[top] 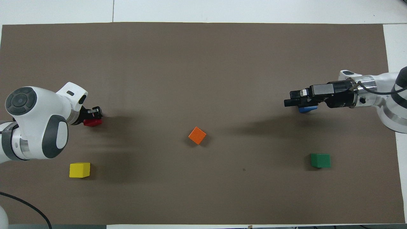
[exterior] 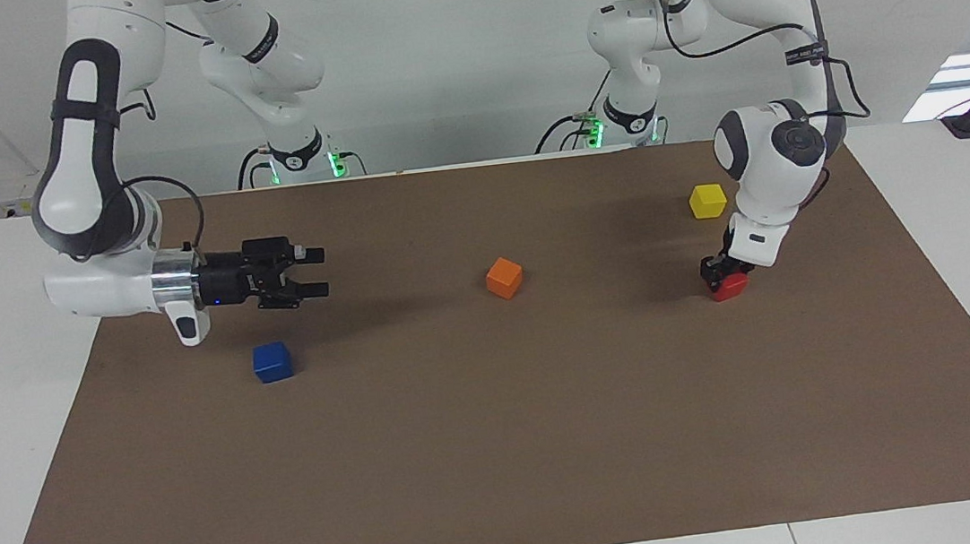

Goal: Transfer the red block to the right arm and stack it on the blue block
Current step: 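Lift the red block with the left gripper while the right gripper approaches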

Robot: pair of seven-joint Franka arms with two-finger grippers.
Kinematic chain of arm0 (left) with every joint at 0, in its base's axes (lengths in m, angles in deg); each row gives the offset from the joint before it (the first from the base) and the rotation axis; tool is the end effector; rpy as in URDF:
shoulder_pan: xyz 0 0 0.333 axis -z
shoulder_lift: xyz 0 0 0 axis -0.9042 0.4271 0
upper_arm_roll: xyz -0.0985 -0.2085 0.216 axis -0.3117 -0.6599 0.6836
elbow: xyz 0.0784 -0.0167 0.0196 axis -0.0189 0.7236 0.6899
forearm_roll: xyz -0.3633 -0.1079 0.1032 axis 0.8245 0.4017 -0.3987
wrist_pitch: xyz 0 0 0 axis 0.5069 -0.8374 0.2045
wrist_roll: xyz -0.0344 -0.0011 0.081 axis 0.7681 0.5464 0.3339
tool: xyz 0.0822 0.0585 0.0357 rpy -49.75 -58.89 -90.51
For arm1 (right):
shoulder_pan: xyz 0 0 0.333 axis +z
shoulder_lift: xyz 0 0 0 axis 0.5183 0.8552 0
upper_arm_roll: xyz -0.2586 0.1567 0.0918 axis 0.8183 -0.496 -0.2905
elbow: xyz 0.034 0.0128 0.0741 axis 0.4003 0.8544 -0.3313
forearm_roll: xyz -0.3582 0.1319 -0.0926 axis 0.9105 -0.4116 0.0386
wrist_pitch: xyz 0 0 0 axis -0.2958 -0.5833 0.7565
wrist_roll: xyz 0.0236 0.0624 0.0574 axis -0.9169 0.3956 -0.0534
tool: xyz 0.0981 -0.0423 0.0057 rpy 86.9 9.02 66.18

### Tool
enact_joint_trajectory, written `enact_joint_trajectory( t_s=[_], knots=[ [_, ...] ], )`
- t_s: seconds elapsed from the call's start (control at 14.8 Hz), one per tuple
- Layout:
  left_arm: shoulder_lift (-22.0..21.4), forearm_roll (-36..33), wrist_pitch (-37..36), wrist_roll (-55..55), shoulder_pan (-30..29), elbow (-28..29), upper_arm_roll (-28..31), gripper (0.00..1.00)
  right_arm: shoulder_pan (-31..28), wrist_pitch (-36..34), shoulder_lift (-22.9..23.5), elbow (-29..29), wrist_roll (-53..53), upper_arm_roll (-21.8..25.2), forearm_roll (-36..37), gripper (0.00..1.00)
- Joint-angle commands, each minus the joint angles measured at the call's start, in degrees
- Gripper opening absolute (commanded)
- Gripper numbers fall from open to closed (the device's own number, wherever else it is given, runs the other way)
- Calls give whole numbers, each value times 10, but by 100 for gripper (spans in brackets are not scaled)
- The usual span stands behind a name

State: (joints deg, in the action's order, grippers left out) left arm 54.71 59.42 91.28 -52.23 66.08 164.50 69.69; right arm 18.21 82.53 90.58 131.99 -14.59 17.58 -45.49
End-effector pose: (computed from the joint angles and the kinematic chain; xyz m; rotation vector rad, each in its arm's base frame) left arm 0.5429 -0.0246 0.3153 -3.1044 -0.2920 -0.0141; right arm 0.5747 0.0075 0.3620 -1.6861 0.0268 0.1197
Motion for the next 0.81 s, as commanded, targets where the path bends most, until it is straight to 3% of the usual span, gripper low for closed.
enact_joint_trajectory(
  t_s=[0.0,0.2,0.34,0.47,0.74],
  knots=[
    [0,15,2,-11,7,-6,6,0,0,-63,69,2,55,-7,-66,100],
    [7,119,-129,-39,7,-109,7,0,35,-124,127,-11,95,-7,-158,100],
    [4,156,-208,-126,7,-167,2,0,65,-151,150,-27,104,-7,-204,100],
    [-1,187,-228,-268,22,-195,-14,0,77,-151,150,-27,103,-8,-223,100],
    [-25,292,-249,-420,24,-223,-64,0,80,-143,149,-33,99,-8,-226,100]
  ],
)
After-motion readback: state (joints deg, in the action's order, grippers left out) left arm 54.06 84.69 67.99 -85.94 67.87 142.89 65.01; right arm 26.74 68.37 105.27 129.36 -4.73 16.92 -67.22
